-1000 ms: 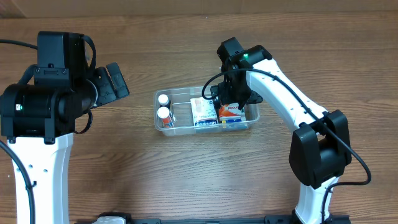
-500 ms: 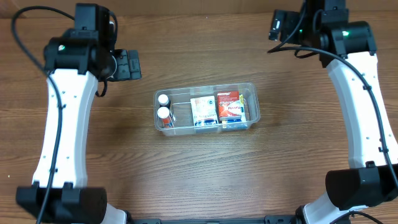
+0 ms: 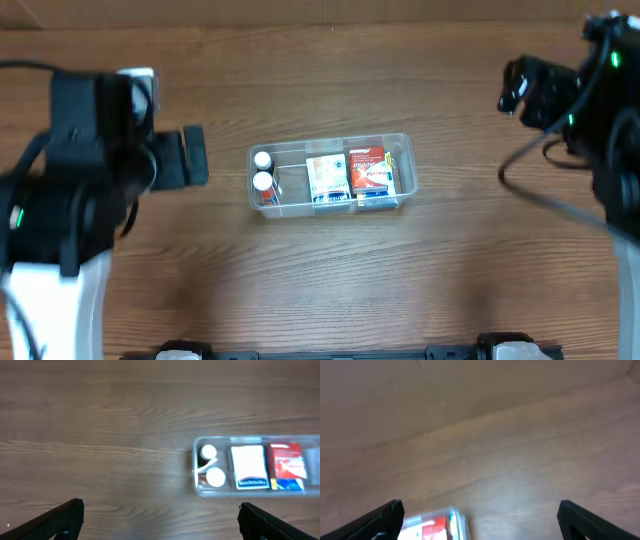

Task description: Pack container

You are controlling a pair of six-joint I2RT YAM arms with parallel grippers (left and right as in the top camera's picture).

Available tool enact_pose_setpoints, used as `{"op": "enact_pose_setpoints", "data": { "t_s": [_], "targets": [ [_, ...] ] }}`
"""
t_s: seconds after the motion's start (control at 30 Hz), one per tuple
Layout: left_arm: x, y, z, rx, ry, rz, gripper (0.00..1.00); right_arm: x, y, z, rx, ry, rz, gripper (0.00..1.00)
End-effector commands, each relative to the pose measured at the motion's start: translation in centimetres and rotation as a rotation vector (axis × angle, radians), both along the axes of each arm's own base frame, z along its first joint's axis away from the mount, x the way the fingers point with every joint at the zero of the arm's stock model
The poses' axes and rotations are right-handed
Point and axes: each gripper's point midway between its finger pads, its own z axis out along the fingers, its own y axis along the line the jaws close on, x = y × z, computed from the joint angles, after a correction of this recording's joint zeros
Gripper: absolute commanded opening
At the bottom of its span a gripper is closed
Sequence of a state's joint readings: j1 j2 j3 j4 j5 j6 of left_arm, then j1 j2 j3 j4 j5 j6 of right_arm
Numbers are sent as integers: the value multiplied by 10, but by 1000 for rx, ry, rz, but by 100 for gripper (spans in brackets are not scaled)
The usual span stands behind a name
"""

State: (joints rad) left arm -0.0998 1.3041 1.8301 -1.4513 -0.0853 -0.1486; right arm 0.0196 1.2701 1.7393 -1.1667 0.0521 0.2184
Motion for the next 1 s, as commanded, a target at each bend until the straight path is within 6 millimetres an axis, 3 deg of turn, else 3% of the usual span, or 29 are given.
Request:
{"op": "enact_pose_setpoints", "data": {
  "t_s": [0.0, 0.13, 0.23, 0.57, 0.87, 0.97],
  "targets": [
    [-47, -6, 2, 1, -82, -61, 100, -53, -5, -35, 3, -21, -27, 100],
    [-109, 4, -28, -15, -271, -58, 100, -121, -6, -102, 7, -91, -27, 100],
    [-131, 7, -46, -23, -341, -57, 100, -141, -6, -123, 6, -86, -27, 100],
    [-147, 9, -69, -16, -252, -61, 100, -145, -6, -130, 5, -49, -27, 100],
    [-147, 9, -69, -16, -251, -61, 100, -148, -6, -129, 5, -61, -26, 100],
    [-147, 9, -69, -16, -251, -61, 100, -157, 1, -141, 6, -55, 14, 100]
  ]
}}
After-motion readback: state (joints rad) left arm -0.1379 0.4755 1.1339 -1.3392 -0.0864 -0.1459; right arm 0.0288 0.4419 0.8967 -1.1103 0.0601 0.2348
